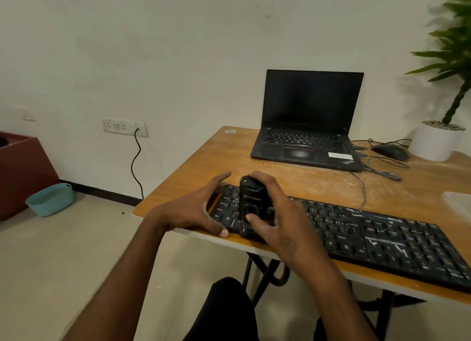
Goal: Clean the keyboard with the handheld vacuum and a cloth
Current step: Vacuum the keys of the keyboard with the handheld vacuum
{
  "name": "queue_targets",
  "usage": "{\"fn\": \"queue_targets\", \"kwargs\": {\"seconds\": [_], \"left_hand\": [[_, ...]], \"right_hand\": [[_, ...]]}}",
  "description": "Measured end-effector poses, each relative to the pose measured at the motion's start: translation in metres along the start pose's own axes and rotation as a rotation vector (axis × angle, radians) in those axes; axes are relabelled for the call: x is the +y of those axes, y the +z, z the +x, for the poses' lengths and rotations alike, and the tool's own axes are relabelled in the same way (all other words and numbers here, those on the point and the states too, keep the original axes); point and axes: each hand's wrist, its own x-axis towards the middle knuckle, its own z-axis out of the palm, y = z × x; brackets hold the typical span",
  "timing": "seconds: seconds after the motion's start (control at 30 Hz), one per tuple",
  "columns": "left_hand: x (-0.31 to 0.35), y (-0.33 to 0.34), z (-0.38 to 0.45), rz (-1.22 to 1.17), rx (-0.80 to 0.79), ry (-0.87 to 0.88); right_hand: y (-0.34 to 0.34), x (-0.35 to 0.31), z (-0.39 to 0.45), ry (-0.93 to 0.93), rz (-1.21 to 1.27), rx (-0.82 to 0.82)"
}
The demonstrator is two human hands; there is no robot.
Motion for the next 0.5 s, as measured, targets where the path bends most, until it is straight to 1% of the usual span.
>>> {"fn": "queue_targets", "kwargs": {"seconds": [0.1,0.17,0.3,0.4,0.5], "left_hand": [[0.004,0.004,-0.001,0.015,0.017,0.025],[0.005,0.005,-0.001,0.040,0.028,0.028],[-0.001,0.002,-0.001,0.023,0.015,0.009],[-0.001,0.001,0.000,0.027,0.014,0.002],[0.002,0.003,0.000,0.018,0.017,0.025]], "right_hand": [[0.019,-0.009,0.007,-0.067,-0.001,-0.014],[0.024,-0.010,0.008,-0.079,-0.005,-0.015],[0.002,0.001,-0.003,-0.053,-0.006,-0.022],[-0.014,0.011,-0.009,-0.017,-0.011,0.014],[-0.004,0.005,-0.002,-0.013,-0.016,0.022]]}}
